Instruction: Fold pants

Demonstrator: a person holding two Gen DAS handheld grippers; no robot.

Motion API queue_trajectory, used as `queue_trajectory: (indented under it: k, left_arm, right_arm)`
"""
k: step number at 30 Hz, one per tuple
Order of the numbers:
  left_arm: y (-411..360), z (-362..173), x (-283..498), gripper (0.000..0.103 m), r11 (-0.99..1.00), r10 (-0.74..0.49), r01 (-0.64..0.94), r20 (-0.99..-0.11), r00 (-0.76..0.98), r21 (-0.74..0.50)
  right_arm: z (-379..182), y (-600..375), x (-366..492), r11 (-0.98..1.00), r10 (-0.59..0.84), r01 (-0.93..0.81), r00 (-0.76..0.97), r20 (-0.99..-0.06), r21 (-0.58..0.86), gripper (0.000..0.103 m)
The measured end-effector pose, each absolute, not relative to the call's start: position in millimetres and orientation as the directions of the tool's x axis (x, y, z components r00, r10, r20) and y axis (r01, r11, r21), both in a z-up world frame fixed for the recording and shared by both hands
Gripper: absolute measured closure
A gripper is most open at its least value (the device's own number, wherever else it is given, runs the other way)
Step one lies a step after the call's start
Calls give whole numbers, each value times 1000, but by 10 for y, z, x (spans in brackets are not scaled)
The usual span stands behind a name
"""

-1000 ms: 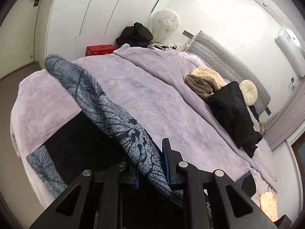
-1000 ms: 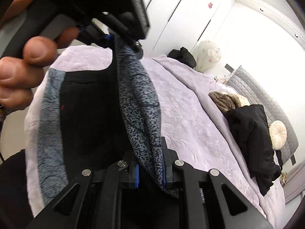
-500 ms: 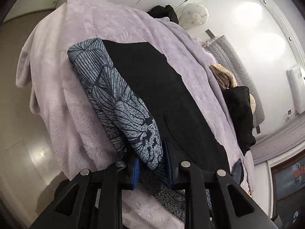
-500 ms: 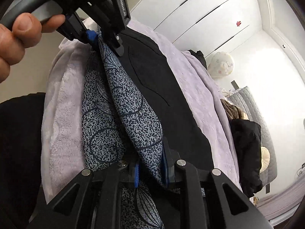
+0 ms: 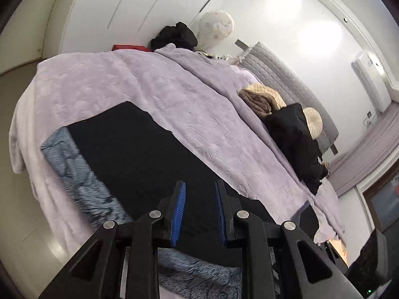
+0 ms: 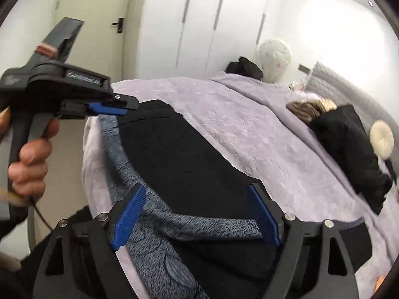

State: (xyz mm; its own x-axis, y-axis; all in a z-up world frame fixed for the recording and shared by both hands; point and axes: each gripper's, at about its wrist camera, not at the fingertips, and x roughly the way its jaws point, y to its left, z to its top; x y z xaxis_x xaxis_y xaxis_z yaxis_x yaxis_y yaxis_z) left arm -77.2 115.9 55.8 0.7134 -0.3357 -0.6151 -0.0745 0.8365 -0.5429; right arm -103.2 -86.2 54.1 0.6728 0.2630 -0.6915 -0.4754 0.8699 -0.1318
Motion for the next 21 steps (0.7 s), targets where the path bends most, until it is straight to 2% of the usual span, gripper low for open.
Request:
queue_trajectory:
  k: [3, 6, 8, 12, 13, 14, 15, 16, 17, 20, 21]
  left_arm:
    - [867, 328, -484, 79, 862, -359, -66, -696, 621, -503]
    - [642, -54, -388, 79, 899, -329, -73, -776, 537, -432]
    - [585, -107, -514, 75, 915, -300, -41, -745, 596, -401]
    - [462, -110, -604, 74, 943, -249, -12, -730, 636, -333]
    - [443, -116, -616, 73, 946, -242, -10, -728, 642, -324]
    - [429, -121, -630, 65, 945, -250, -1, -722, 646, -328]
    - [411, -122, -636, 50, 940, -271, 16, -715, 645, -341]
    - [378, -119, -653, 45, 937, -287, 35, -709, 644, -348]
    - [328, -110, -678, 40, 944, -274, 40, -711, 648, -327]
    - [185, -111, -711, 39, 976, -190, 46, -725, 662, -214]
    - [143, -121, -725, 34, 981, -172, 52, -723, 669, -186]
  right_arm:
    - [86, -984, -716, 923, 147, -379, 517, -843, -72, 17]
    - [129, -1227, -822, 934, 233, -355, 526, -818, 38, 17]
    - [311, -1431, -872, 950, 234, -305, 567, -790, 63, 17]
    - [709, -2090, -647, 995, 79, -94, 683, -726, 21, 14]
    - [738, -2345, -461, 1000, 10, 0, 678, -735, 14, 7]
    - [724, -2511, -312, 998, -36, 67, 657, -753, 11, 4]
    - [665, -2740, -96, 988, -80, 151, 616, -783, 18, 0]
    - [600, -2890, 50, 976, -113, 217, 572, -812, 18, 0]
    - [494, -3059, 190, 958, -141, 288, 512, -847, 14, 0]
    - [143, -3380, 437, 904, -166, 427, 351, -922, 0, 0]
    - [45, -3428, 437, 890, -166, 456, 318, -934, -3, 0]
